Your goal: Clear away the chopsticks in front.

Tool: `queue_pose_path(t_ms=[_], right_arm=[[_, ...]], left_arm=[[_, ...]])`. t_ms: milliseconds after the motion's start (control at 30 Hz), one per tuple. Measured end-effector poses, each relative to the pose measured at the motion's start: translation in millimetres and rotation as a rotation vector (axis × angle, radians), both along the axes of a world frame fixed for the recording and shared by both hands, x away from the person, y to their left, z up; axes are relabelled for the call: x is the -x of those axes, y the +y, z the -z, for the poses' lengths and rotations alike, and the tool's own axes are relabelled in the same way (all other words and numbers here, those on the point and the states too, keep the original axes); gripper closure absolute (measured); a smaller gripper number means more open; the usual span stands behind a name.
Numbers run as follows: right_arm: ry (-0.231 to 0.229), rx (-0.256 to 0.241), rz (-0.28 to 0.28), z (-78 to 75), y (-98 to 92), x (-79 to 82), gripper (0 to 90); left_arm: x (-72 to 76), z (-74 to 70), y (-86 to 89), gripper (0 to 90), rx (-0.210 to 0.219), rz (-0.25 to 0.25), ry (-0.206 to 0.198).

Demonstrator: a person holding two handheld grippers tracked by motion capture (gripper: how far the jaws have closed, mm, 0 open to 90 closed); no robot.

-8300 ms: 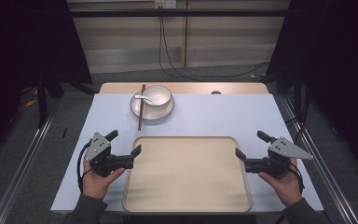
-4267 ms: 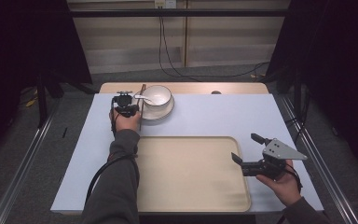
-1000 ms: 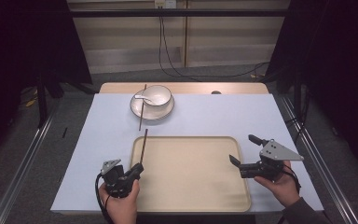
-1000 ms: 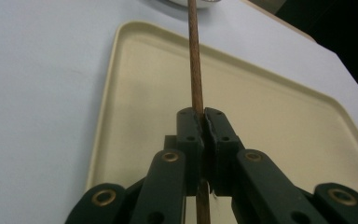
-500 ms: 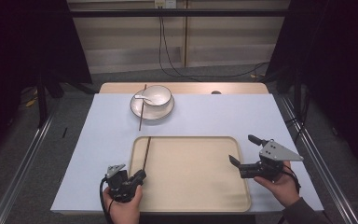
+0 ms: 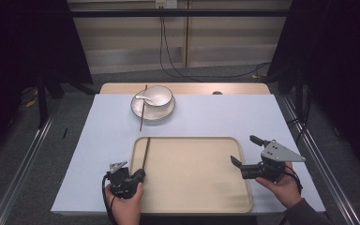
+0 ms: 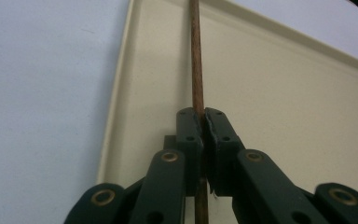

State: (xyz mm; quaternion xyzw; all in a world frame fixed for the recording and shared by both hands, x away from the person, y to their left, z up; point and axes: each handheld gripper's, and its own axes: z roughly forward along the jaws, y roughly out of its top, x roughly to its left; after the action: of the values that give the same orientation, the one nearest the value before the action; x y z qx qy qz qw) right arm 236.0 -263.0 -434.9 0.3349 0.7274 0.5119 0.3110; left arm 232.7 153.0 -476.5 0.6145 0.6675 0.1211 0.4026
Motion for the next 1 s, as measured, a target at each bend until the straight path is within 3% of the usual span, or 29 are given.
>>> queue_pose_path(t_ms=[367, 500, 533, 567, 1000], right_arm=[[0.003, 0.004, -0.007, 0.4, 0.5, -0.1, 3.4], [0.004, 0.004, -0.008, 0.3, 0.5, 0.2, 3.5], [0.003, 0.005, -0.005, 0.5, 0.5, -0.2, 3.5], [0.004, 0.004, -0.006, 0.5, 0.4, -0.2, 3.6], [0.004, 0.004, -0.01, 0.3, 0.4, 0.0, 3.6]], left_arm=[[-1.8, -0.5, -0.7, 79.7, 0.001, 0.023, -0.004], [-3.1, -7.6, -2.0, 75.6, 0.021, 0.025, -0.029], [-4.1, -9.8, -1.3, 74.0, 0.007, 0.03, -0.034], [-5.6, -12.2, -1.2, 73.2, 0.022, 0.035, -0.047], [-45.0, -56.3, 7.2, 62.1, 0.012, 0.037, -0.198]])
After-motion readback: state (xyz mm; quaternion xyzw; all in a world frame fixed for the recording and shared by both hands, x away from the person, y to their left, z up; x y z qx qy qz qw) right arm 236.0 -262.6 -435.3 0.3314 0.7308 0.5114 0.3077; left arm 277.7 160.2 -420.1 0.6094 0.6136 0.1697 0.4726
